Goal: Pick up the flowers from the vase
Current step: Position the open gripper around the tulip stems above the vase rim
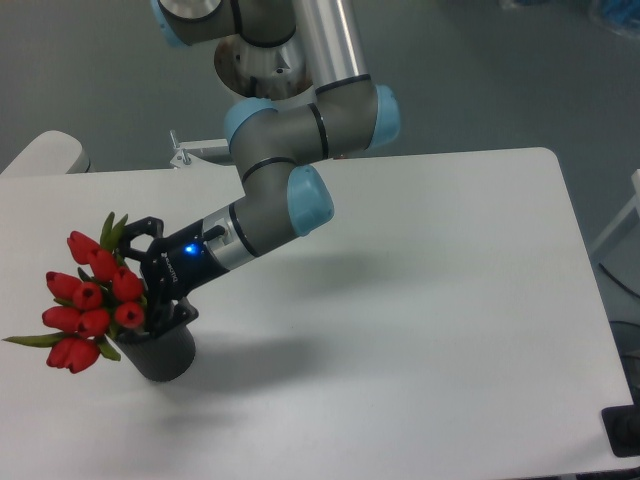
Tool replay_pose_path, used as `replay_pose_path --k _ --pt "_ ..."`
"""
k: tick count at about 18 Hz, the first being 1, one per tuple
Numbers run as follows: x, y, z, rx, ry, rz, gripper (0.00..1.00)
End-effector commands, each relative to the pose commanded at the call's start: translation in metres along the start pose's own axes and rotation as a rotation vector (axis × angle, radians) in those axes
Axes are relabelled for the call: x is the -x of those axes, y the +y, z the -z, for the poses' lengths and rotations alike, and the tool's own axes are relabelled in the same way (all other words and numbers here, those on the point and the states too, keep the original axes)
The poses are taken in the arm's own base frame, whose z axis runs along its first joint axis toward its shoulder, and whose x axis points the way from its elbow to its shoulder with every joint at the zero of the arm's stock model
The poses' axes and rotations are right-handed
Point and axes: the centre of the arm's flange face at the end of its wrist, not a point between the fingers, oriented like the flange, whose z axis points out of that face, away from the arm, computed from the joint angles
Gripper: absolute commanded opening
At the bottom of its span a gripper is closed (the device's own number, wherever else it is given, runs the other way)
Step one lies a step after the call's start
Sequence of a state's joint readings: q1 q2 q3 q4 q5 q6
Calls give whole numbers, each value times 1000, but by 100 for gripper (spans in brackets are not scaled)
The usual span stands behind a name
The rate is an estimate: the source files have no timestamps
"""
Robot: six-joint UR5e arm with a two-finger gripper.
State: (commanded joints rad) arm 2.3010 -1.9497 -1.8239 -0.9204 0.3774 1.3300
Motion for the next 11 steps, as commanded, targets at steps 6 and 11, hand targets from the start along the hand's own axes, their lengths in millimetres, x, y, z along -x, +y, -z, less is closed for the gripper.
replay_pose_path --k 6,11 --pt "1 -1 0 -2 -9 -23 12" --pt "1 -8 7 -8 -21 -36 3"
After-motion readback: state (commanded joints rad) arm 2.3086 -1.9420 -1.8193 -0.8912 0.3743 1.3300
